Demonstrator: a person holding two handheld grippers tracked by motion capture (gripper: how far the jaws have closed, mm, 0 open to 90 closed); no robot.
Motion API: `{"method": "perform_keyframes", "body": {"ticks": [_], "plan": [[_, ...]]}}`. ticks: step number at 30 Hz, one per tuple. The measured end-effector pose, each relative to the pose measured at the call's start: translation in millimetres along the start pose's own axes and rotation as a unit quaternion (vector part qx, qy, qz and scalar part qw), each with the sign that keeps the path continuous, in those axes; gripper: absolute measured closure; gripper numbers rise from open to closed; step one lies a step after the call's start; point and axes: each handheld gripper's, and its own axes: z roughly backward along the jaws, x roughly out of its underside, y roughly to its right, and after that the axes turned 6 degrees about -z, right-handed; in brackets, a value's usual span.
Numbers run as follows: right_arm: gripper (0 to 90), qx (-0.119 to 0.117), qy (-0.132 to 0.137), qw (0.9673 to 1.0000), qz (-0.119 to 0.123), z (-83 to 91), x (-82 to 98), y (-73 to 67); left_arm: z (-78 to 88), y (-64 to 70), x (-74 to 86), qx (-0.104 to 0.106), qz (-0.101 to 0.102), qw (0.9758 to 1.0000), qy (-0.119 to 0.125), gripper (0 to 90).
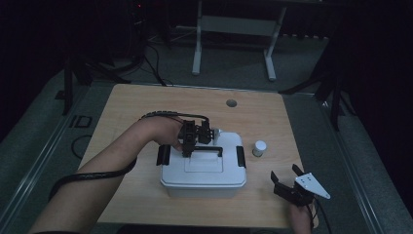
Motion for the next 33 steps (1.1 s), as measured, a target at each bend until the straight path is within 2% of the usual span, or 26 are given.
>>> {"method": "perform_keyframes", "body": {"ticks": [5,11,14,23,29,33], "plan": [[12.9,0.0,0.001,1.0,0.001,0.1,0.0,0.0,0.2,-0.6,1.8,0.002,0.002,1.0,0.006,83.3],[12.9,0.002,0.001,1.0,-0.001,0.1,0.0,-0.1,0.9,-5.2,6.1,0.016,0.005,0.9996,0.021,83.3],[12.9,0.001,0.001,1.0,0.001,0.0,-0.1,-0.2,1.4,-4.8,7.8,0.016,0.003,0.9995,0.028,83.4],[12.9,0.002,0.001,1.0,-0.001,0.2,0.0,0.1,3.4,-3.7,12.1,0.011,-0.002,0.9995,0.029,83.5],[12.9,0.003,0.001,1.0,0.0,0.0,0.1,0.0,15.3,0.7,16.5,0.002,-0.007,0.9993,0.036,83.5],[12.9,0.003,0.0,1.0,0.0,0.0,0.0,-0.1,29.2,3.9,22.8,-0.006,-0.008,0.9986,0.051,83.4]]}}
